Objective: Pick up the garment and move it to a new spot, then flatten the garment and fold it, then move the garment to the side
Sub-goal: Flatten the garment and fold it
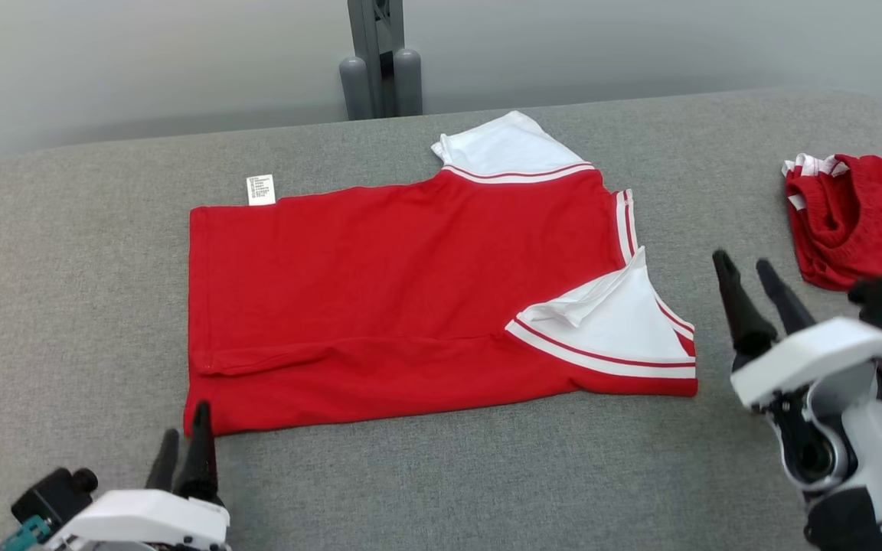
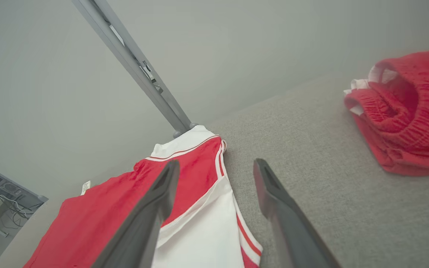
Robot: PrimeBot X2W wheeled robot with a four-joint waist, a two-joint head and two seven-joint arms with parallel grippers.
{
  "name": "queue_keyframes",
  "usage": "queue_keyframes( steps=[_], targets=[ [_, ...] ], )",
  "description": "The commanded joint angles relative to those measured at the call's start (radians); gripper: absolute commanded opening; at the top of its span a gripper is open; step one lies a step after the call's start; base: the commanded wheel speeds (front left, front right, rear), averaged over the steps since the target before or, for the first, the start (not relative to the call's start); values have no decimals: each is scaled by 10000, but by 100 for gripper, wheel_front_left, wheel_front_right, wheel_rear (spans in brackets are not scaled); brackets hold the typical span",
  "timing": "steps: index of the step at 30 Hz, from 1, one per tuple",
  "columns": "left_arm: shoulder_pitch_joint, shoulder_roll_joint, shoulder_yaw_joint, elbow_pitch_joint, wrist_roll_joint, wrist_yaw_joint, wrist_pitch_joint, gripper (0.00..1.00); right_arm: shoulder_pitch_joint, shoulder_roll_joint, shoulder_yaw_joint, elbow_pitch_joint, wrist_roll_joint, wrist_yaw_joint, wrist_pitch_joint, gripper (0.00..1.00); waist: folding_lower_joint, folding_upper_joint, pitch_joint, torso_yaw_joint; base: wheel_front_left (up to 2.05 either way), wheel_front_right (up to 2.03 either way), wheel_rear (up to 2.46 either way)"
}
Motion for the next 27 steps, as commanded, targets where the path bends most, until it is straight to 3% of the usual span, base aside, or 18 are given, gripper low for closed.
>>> queue_keyframes(
  steps=[1, 7, 20, 21, 22, 24, 25, 26, 27],
  targets=[
    [105, -5, 13, -46, -126, 83, 85, 100, 257, 19, -71, -107, 45, 1, -13, 100, 0, 0, -22, -7, 0, 0, 0],
    [496, -359, 56, -152, -717, 179, 532, 100, 1682, 547, -599, -839, 37, 1, 322, 100, 0, 0, -38, -102, 0, 0, 0],
    [-429, -690, 632, 1200, -1832, -422, 885, 99, 2816, 1230, -1206, -1552, -247, 1, 759, 100, 0, 0, 95, -388, 0, 0, 0],
    [-524, -698, 626, 1361, -1839, -460, 877, 82, 2836, 1248, -1227, -1579, -243, 1, 797, 100, 0, 0, 94, -397, 0, 0, 0],
    [-631, -708, 633, 1535, -1846, -507, 850, 50, 2850, 1263, -1240, -1597, -265, 1, 835, 100, 0, 0, 90, -407, 0, 0, 0],
    [-849, -743, 636, 1844, -1852, -647, 787, 25, 2882, 1287, -1269, -1620, -286, 1, 893, 100, 0, 0, 83, -416, 0, 0, 0],
    [-954, -752, 632, 1996, -1829, -729, 764, 8, 2894, 1298, -1281, -1609, -278, 1, 932, 100, 0, 0, 79, -417, 0, 0, 0],
    [-1053, -770, 636, 2136, -1817, -825, 694, 0, 2915, 1307, -1288, -1581, -257, 1, 962, 100, 0, 0, 73, -416, 0, 0, 0],
    [-1153, -786, 636, 2246, -1790, -916, 621, 0, 2935, 1314, -1289, -1541, -207, 1, 1000, 100, 0, 0, 69, -415, 0, 0, 0]
  ],
)
